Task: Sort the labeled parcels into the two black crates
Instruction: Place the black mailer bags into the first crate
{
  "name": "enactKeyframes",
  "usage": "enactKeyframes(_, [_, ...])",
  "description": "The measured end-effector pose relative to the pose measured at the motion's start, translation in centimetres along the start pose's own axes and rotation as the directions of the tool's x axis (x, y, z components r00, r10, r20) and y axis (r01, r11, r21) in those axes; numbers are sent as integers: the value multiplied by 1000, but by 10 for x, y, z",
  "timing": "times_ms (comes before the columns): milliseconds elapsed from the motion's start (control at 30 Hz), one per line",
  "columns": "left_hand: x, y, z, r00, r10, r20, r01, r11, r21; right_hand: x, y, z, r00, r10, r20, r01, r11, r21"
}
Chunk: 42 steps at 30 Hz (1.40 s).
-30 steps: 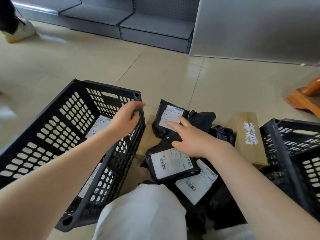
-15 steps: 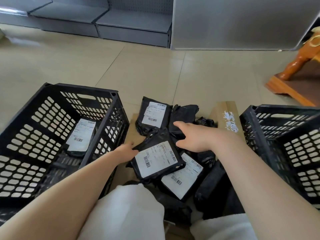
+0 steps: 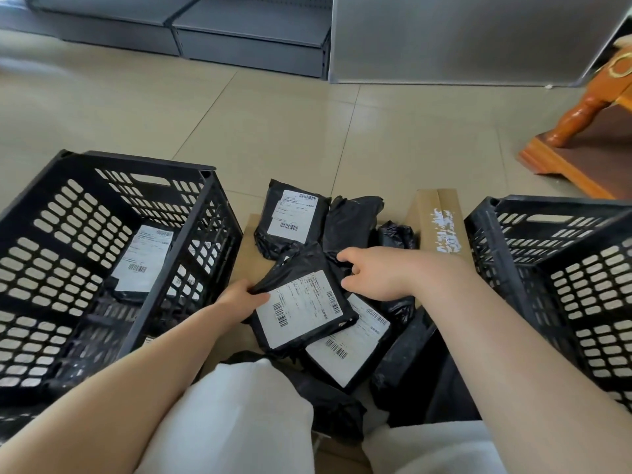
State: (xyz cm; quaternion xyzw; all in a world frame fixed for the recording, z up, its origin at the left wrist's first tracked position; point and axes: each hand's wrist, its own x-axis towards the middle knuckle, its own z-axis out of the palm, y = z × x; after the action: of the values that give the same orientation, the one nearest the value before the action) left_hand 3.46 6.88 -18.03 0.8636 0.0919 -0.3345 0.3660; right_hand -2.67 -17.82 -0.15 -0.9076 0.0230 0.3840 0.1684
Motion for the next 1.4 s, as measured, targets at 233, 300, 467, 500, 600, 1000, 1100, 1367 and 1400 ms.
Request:
enactKeyframes(233, [-11,5,2,989,7,148,28,972,-232,0,1,-1,1000,12,18,-12,1000,-9])
enactKeyframes(300, [-12,7,0,988,7,154,41,952,-303,-1,1,-2,1000,12,3,-12,1000,4])
enactKeyframes(467, [-15,15,-8,990,32,138,39,876,-482,0,1,-3,999,30,-13,-30,999,25])
enactKeyframes(500, [-16,17,-10,993,31,118,35,854,-519,0,1,-3,999,39,-14,-38,999,26])
enactKeyframes(600, [-19,24,-18,997,38,68,14,769,-639,1,1,-3,998,62,-15,-61,998,24])
enactKeyframes(1000, [-46,58,-33,958,265,111,-42,510,-859,25,-12,6,962,167,-215,-88,938,336])
enactKeyframes(1100, [-53,64,-37,945,304,119,-42,475,-879,32,-15,7,946,203,-254,-10,800,600])
enactKeyframes(1367, [-51,55,-51,955,297,-9,-162,495,-854,53,-27,15,906,216,-364,182,577,796])
enactKeyframes(1400, [-50,51,-52,955,294,-42,-196,517,-834,54,-30,16,898,217,-383,199,576,793])
